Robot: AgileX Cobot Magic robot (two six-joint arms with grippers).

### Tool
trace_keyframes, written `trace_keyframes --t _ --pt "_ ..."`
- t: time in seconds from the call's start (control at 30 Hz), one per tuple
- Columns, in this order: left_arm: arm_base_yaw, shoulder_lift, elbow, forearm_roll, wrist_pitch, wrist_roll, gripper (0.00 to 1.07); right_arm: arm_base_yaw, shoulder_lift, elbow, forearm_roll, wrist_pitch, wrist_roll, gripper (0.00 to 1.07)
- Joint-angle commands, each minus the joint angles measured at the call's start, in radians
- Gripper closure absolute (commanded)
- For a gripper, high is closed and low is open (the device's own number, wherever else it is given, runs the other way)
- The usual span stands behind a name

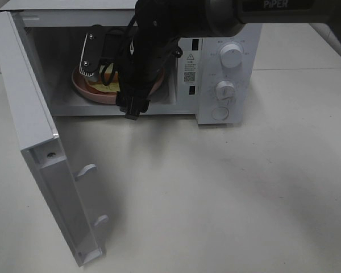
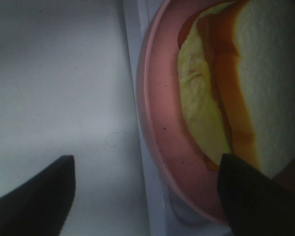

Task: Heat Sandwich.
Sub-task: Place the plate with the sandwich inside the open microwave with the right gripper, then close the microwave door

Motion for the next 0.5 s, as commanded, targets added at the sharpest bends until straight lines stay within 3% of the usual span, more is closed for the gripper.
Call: trace_keyframes --t 0.03,0.5 --pt "0.001 -0.016 0.003 -0.003 -0.013 0.001 0.07 -0.006 -0.056 0.081 -0.003 -0.028 0.013 0.31" --pt "0.001 -0.016 0.003 -0.003 -0.013 0.001 0.07 0.006 -0.255 0.361 -0.007 -0.066 0.039 0.31"
